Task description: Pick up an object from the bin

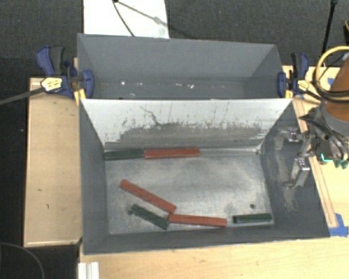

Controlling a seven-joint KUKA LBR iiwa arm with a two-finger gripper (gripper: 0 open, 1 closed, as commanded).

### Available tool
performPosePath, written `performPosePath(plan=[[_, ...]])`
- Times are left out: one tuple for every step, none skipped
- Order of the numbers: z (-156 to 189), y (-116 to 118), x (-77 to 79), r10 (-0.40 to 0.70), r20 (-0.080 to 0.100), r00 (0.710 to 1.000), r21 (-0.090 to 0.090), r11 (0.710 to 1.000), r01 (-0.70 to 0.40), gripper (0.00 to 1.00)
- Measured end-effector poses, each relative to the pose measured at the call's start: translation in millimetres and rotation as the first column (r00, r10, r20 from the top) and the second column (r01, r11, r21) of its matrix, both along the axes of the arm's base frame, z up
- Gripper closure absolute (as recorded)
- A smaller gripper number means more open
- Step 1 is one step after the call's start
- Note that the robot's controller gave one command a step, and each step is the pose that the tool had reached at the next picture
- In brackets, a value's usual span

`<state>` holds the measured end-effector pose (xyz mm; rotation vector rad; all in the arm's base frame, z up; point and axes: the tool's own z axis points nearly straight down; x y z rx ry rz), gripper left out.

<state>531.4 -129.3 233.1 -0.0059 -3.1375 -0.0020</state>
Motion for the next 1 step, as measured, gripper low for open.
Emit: performPosePath(plan=[[-27.6, -2.5, 31.4, 0.073, 0.009, 0.997, -0.002, 0.997, -0.073, 0.00]])
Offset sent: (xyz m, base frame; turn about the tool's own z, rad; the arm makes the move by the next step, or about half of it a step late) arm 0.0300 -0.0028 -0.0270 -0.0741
